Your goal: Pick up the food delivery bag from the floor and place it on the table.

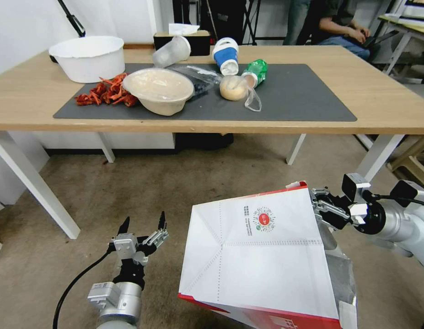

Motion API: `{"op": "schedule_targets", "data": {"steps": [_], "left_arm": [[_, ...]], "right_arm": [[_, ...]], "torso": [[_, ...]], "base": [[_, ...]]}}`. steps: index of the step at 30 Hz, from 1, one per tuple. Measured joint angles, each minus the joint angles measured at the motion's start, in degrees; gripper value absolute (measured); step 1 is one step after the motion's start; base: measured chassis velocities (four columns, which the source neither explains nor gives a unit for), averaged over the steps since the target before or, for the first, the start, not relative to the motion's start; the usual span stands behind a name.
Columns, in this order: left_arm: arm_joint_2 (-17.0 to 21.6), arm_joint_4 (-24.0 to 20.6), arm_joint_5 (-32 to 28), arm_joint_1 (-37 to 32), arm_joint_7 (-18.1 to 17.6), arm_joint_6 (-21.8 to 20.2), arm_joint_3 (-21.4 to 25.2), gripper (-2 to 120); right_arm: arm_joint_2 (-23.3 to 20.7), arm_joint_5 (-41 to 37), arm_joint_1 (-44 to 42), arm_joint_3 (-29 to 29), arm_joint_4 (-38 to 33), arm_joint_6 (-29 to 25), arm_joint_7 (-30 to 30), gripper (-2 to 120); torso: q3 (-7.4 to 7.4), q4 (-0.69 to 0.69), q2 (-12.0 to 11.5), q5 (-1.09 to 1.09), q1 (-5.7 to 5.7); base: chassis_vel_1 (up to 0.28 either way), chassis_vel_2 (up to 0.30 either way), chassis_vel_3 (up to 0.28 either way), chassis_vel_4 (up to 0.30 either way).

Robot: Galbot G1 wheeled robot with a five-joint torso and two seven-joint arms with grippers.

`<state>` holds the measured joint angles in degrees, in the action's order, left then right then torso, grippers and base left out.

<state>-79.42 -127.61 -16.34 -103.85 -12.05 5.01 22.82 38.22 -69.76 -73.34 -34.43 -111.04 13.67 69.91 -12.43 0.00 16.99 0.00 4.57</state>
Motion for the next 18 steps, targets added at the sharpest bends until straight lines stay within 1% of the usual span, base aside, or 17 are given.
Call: {"op": "schedule_targets", "data": {"steps": [2,3,6,7,10,11,14,16,18], "left_arm": [[0.03,-0.02,-0.13,-0.05,0.05,-0.24,-0.06,100],[0.03,-0.02,-0.13,-0.05,0.05,-0.24,-0.06,100],[0.03,0.21,0.13,-0.03,0.1,-0.23,-0.11,100],[0.03,0.21,0.13,-0.03,0.1,-0.23,-0.11,100],[0.06,0.34,0.05,0.03,0.41,0.0,-0.23,100],[0.06,0.34,0.05,0.03,0.41,0.0,-0.23,100],[0.08,0.37,0.06,0.07,0.47,-0.12,-0.23,100],[0.09,0.41,0.07,0.08,0.47,-0.14,-0.21,100],[0.11,0.55,0.12,0.15,0.47,-0.14,-0.18,100]], "right_arm": [[0.0,0.07,0.19,0.14,0.14,-0.06,-0.11,0],[0.0,0.07,0.19,0.14,0.14,-0.06,-0.11,0],[-0.01,0.11,0.11,0.19,0.23,-0.11,-0.12,0],[-0.01,0.11,0.11,0.19,0.23,-0.11,-0.12,0],[0.03,0.19,0.1,0.27,0.28,-0.13,-0.13,0],[0.03,0.19,0.1,0.27,0.28,-0.13,-0.13,0],[0.13,0.3,0.28,0.44,0.39,-0.18,-0.26,0],[0.15,0.3,0.31,0.46,0.39,-0.18,-0.28,0],[0.21,0.34,0.38,0.6,0.39,-0.2,-0.35,0]], "torso": [[-0.67,0.0,0.94,0.0,0.27],[-0.67,0.0,0.94,0.0,0.27],[-1.42,0.0,2.03,0.0,0.6],[-1.42,0.0,2.03,0.0,0.6],[-2.31,0.0,3.38,0.0,1.06],[-2.31,0.0,3.38,0.0,1.06],[-3.07,0.0,4.5,0.0,1.42],[-3.18,0.0,4.69,0.0,1.5],[-3.62,0.0,5.35,0.0,1.73]], "base": [[0.0,0.0,0.0,0.0],[0.0,0.0,0.0,0.0],[0.0,0.0,0.0,0.0],[0.0,0.0,0.0,0.0],[0.0,0.0,0.0,0.0],[0.0,0.0,0.0,0.0],[0.0,0.0,0.0,0.0],[0.0,0.0,0.0,0.0],[0.0,0.0,0.0,0.0]]}}
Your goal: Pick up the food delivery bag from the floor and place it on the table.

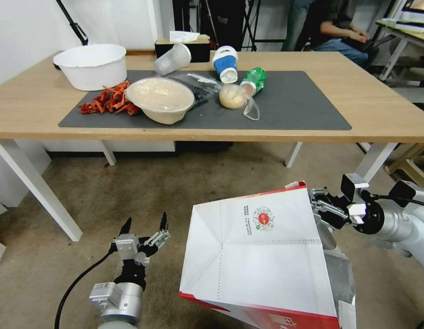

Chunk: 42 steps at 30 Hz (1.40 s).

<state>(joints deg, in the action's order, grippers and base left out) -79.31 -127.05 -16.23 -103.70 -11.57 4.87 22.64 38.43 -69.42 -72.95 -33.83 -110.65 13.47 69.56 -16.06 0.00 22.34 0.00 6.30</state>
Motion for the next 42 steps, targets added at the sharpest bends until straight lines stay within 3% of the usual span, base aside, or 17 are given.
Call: {"op": "schedule_targets", "data": {"steps": [42], "left_arm": [[0.09,0.54,0.64,0.2,0.08,0.09,-0.13,100]], "right_arm": [[-0.23,0.13,1.19,0.99,-0.17,-0.1,-0.71,0]], "torso": [[-6.21,0.0,9.75,0.0,3.54]], "base": [[0.0,0.0,0.0,0.0]]}}
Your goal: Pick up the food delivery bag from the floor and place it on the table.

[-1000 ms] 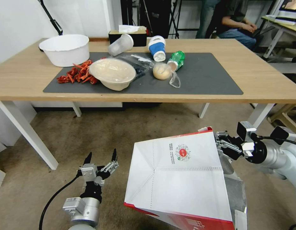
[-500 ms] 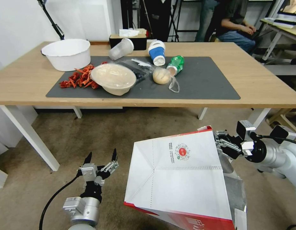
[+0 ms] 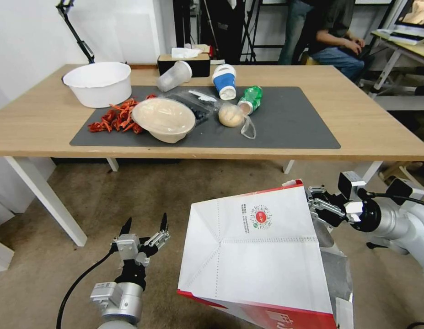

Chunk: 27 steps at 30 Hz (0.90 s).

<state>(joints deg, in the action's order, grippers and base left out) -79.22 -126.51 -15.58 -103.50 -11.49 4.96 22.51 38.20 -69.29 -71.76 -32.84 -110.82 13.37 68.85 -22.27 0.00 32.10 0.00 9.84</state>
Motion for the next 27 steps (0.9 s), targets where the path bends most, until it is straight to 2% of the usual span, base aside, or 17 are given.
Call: {"op": "schedule_targets", "data": {"steps": [13,24,27], "left_arm": [[-0.06,0.21,0.14,0.03,0.24,0.1,0.0,100],[-0.13,0.21,0.3,0.0,0.37,0.1,-0.1,100],[-0.15,0.26,0.47,-0.04,0.42,0.17,-0.13,100]], "right_arm": [[-0.02,-0.07,-0.03,0.09,-0.03,0.0,-0.14,0],[-0.05,-0.12,-0.01,0.11,0.2,0.01,-0.14,0],[-0.04,-0.11,-0.02,0.13,0.19,0.02,-0.13,0]], "torso": [[-1.92,0.0,3.15,0.0,1.21],[-2.69,0.0,4.48,0.0,1.78],[-3.34,0.0,5.5,0.0,2.15]], "base": [[0.0,0.0,0.0,0.0],[0.0,0.0,0.0,0.0],[0.0,0.0,0.0,0.0]]}}
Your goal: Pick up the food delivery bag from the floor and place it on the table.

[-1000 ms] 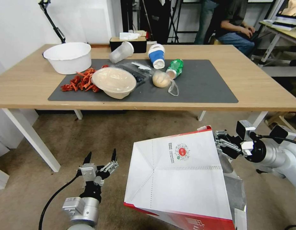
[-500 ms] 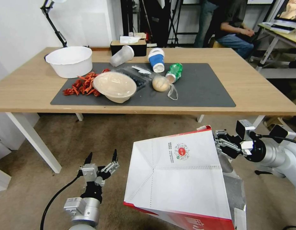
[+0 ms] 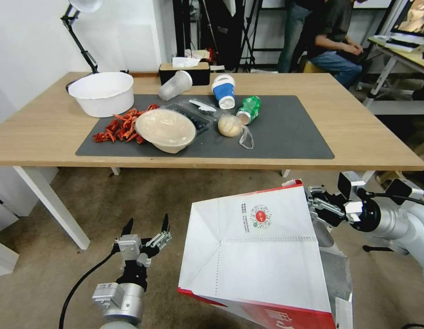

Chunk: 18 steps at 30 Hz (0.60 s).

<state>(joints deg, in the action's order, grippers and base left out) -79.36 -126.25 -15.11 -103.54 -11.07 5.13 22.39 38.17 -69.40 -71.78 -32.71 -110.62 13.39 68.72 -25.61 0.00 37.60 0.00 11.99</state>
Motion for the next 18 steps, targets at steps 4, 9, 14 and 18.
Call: {"op": "schedule_targets", "data": {"steps": [4,9,14,18], "left_arm": [[0.07,-0.02,0.01,-0.01,0.2,0.01,0.0,100],[0.1,-0.05,0.01,-0.04,0.32,0.01,0.03,100],[0.14,-0.07,0.01,-0.01,0.33,0.01,0.06,100],[0.15,-0.07,0.01,0.01,0.33,0.03,0.06,100]], "right_arm": [[0.05,0.1,0.03,0.11,-0.18,0.0,0.0,0],[0.03,0.11,0.08,0.12,-0.29,0.01,0.01,0],[0.04,0.13,0.04,0.1,-0.33,0.01,0.07,0],[0.16,0.21,0.11,0.19,-0.34,0.01,0.07,0]], "torso": [[-0.96,0.0,1.56,0.0,0.62],[-1.65,0.0,2.72,0.0,1.08],[-2.63,0.0,4.4,0.0,1.77],[-3.2,0.0,5.34,0.0,2.15]], "base": [[0.0,0.0,0.0,0.0],[0.0,0.0,0.0,0.0],[0.0,0.0,0.0,0.0],[0.0,0.0,0.0,0.0]]}}
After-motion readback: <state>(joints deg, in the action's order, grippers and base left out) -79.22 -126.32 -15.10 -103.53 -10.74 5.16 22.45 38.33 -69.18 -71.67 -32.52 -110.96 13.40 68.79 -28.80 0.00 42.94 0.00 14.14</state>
